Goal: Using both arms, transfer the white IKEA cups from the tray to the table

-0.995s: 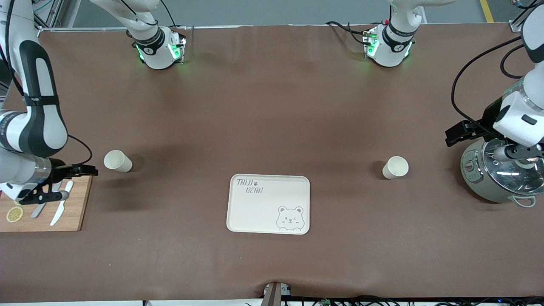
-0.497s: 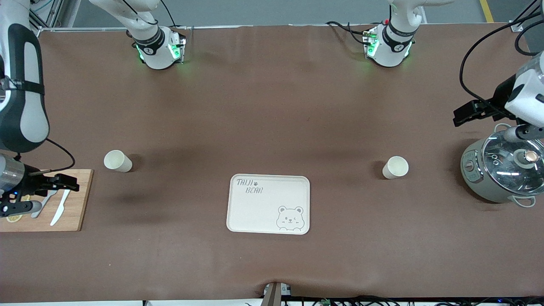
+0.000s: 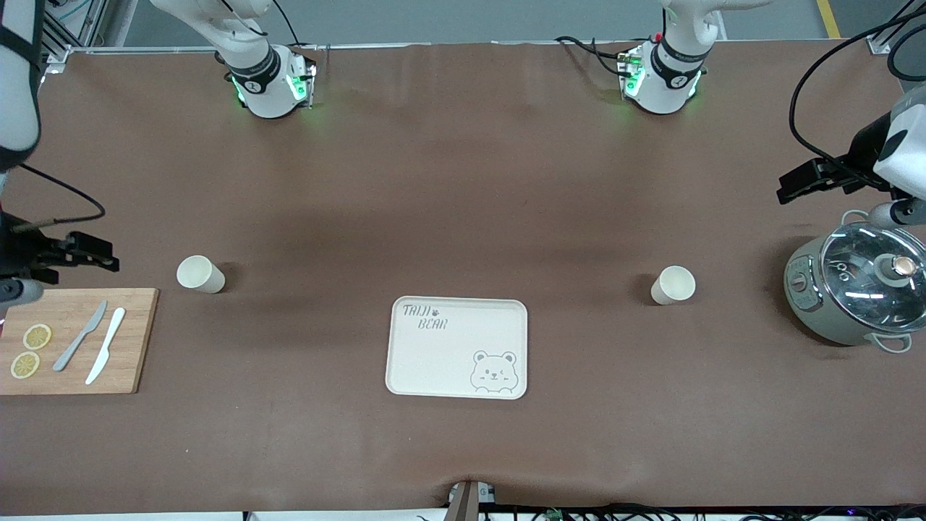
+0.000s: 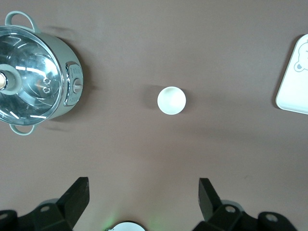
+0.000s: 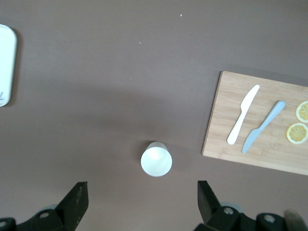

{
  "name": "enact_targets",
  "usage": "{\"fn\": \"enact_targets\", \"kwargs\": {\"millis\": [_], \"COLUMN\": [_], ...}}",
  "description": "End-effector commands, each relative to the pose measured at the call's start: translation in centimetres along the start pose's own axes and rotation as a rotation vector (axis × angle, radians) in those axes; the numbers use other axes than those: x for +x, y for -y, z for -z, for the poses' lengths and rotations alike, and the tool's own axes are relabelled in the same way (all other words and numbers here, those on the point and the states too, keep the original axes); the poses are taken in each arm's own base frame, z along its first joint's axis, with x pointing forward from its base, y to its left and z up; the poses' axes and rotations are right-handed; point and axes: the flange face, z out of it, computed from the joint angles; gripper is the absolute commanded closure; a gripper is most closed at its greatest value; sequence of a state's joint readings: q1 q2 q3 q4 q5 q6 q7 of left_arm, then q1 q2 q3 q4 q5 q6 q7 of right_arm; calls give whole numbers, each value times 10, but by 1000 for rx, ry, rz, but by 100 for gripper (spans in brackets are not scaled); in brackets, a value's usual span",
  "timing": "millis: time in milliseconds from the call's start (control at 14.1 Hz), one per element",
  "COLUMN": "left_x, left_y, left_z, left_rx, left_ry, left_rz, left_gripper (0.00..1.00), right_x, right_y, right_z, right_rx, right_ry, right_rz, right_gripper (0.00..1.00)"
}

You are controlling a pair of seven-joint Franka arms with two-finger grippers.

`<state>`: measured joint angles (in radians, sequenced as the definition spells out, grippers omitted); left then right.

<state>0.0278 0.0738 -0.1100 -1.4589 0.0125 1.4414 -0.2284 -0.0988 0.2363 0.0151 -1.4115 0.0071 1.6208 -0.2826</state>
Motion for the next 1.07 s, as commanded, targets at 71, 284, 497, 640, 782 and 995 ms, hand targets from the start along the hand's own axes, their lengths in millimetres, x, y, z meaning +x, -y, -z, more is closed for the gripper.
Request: {"fn": "enact_targets", "kwargs": {"millis": [71, 284, 497, 640, 782, 995], "left_x": [-23, -35, -37, -37, -36, -29], "left_y": [9, 7, 4, 4, 4, 3], "left_z": [-4, -7, -8, -8, -6, -3], "left_rx": [-24, -22, -13, -12, -12, 11], "left_ry": [-33, -76, -86, -88, -93, -106], "left_rz": [-5, -10, -22, -22, -25, -38], "left_gripper": [0, 0, 0, 0, 0, 0], "right_x": [-52, -82, -89, -87, -84, -85], "right_y": [29, 50, 73, 79, 73, 68], "right_z": [28, 36, 46, 48, 61, 63], "right_rx": [8, 3, 10, -2, 9, 11], "right_ry": [-4, 30, 45, 44, 20, 18], "right_rz": [-139, -137, -94, -74, 32, 60], "right_gripper": [0, 0, 0, 0, 0, 0]}}
